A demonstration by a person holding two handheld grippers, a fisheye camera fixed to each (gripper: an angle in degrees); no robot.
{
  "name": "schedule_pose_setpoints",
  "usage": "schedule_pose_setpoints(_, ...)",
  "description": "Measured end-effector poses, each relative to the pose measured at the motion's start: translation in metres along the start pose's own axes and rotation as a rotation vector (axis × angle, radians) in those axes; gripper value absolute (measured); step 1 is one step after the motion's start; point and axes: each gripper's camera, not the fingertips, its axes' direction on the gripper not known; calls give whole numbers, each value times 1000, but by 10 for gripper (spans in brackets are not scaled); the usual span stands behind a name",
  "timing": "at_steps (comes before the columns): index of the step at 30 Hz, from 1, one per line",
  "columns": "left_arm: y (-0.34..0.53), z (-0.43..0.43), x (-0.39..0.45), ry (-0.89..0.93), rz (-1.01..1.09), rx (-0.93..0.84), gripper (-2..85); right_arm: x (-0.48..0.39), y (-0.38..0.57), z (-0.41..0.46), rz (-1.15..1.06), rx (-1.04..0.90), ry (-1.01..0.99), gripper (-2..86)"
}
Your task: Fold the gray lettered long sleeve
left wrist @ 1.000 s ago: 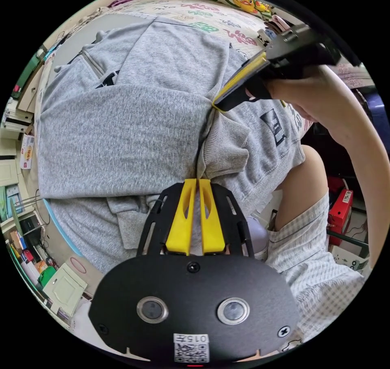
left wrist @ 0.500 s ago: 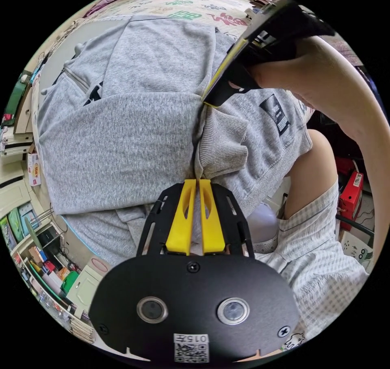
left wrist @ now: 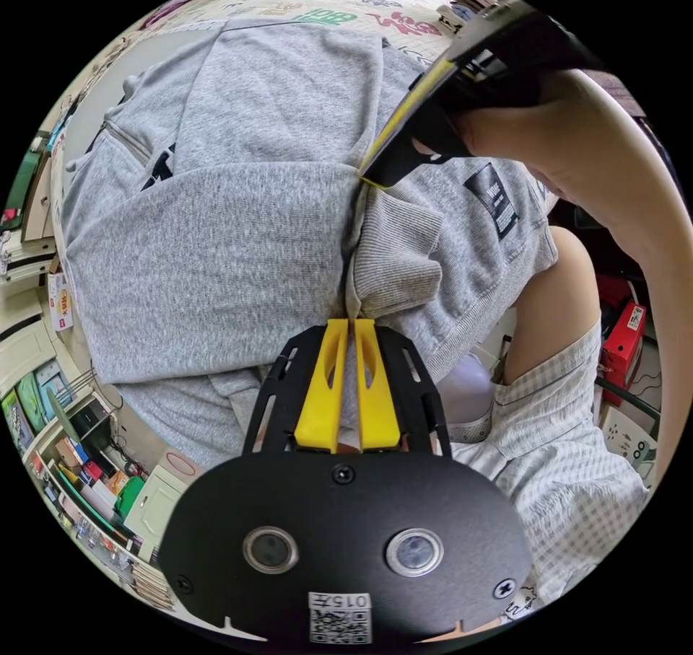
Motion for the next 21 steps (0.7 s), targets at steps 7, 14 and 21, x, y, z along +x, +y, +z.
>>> schedule_pose_setpoints(7,10,-5,-21,3,-2,11,8,5,-7,31,-40,-21,52,-3)
schedule_pose_setpoints(14,52,-26,-102,349,276,-1,8,82,0,28,-207,-177,-324,-3)
schedule_pose_setpoints(21,86,-115,-265,337,74,145,36,181,-4,-16,6,147,-361,35)
